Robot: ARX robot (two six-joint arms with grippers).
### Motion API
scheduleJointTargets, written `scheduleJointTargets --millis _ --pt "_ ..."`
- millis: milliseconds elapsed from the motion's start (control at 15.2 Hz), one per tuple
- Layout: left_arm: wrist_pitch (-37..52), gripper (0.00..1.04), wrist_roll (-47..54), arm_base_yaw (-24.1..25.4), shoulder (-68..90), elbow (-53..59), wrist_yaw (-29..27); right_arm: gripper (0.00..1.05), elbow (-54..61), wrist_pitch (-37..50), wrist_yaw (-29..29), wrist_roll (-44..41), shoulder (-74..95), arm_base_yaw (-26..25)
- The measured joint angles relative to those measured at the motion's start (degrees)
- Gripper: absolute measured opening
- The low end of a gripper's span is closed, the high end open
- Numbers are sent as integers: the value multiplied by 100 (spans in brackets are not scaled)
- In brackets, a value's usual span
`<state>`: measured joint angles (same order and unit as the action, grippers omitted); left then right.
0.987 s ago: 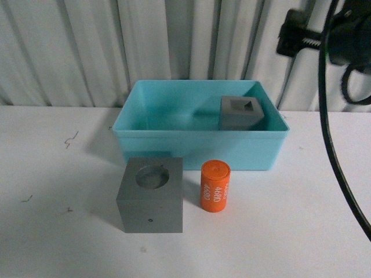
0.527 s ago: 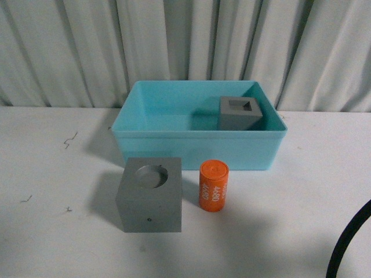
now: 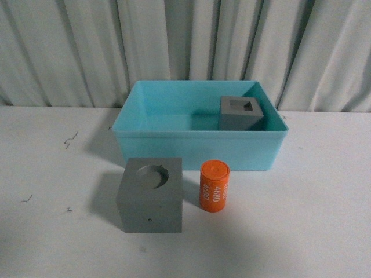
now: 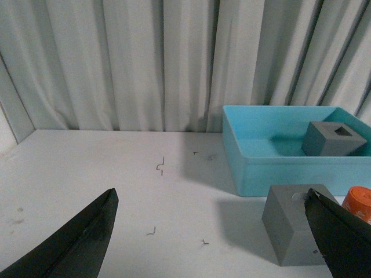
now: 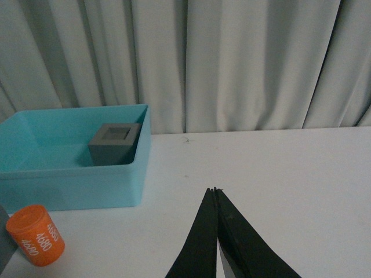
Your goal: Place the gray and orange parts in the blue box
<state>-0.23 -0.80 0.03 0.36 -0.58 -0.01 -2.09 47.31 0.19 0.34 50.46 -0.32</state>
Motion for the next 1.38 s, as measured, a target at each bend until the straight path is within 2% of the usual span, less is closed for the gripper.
scheduleJointTargets --millis 527,987,1316,1382 --pt "0 98 0 0 0 0 0 2 142 -2131 0 0 -2430 0" --pt "0 98 0 0 0 0 0 2 142 -3307 0 0 -3633 0" --pt "0 98 0 0 0 0 -2 2 142 -3735 0 0 -4057 0" --pt "0 98 0 0 0 0 -2 2 138 -4321 0 0 -4422 0"
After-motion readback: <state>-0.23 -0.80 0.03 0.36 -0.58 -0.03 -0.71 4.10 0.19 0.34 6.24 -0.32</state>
